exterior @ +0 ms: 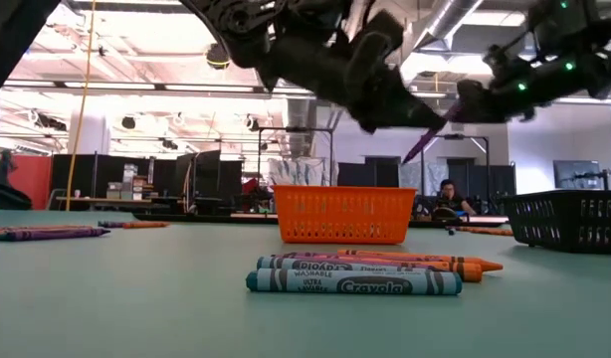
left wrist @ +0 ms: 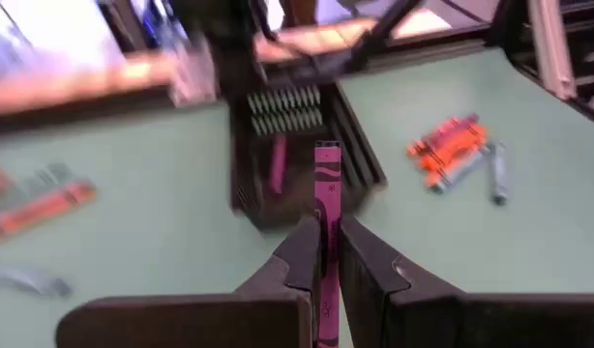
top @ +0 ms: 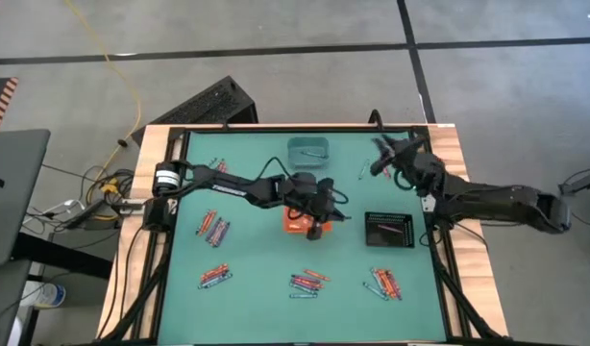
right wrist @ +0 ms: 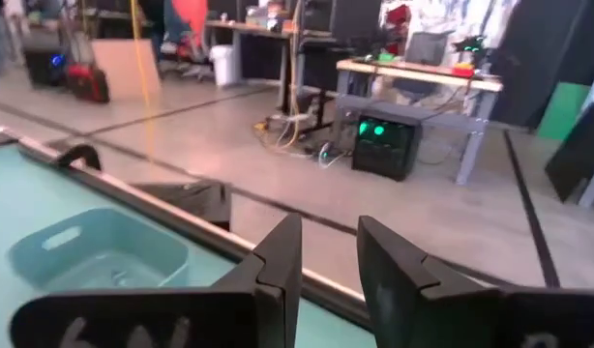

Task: Sort crayons
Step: Put the violet crayon into the black bin

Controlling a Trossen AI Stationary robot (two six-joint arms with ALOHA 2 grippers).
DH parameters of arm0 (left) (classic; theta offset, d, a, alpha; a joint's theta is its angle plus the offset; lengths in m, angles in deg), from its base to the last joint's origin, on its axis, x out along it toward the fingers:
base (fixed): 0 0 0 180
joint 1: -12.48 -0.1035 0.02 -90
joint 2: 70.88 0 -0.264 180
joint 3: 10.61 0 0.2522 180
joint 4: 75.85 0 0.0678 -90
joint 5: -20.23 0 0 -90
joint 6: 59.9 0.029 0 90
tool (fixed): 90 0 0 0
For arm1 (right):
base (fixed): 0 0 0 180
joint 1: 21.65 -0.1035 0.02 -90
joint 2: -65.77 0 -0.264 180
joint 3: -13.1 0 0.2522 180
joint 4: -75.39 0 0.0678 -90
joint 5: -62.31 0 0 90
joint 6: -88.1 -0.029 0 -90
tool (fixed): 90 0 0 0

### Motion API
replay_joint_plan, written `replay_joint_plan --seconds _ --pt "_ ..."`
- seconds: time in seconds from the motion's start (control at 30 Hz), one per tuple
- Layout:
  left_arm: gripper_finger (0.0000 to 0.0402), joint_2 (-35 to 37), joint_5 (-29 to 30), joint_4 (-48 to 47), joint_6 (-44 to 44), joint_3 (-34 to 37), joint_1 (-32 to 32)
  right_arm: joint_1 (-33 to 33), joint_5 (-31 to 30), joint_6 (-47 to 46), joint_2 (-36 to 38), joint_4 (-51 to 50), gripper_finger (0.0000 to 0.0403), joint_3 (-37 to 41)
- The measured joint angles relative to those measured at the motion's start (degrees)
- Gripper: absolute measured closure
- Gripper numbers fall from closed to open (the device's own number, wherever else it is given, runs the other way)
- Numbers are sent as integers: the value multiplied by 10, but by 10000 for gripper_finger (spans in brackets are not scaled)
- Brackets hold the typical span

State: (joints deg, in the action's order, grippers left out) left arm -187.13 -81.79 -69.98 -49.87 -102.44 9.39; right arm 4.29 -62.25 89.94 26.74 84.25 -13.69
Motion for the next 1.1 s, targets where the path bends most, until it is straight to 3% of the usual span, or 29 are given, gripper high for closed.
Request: replay_joint_plan --seconds 0.23,0.73,1.1 --pt "390 -37 15 27 1 -52 5 68 60 -52 66 -5 295 40" --pt "390 -235 -46 -102 -28 -358 10 79 63 -48 72 -44 295 39" --pt "363 -257 -38 -80 -25 -381 10 80 63 -42 72 -42 295 39"
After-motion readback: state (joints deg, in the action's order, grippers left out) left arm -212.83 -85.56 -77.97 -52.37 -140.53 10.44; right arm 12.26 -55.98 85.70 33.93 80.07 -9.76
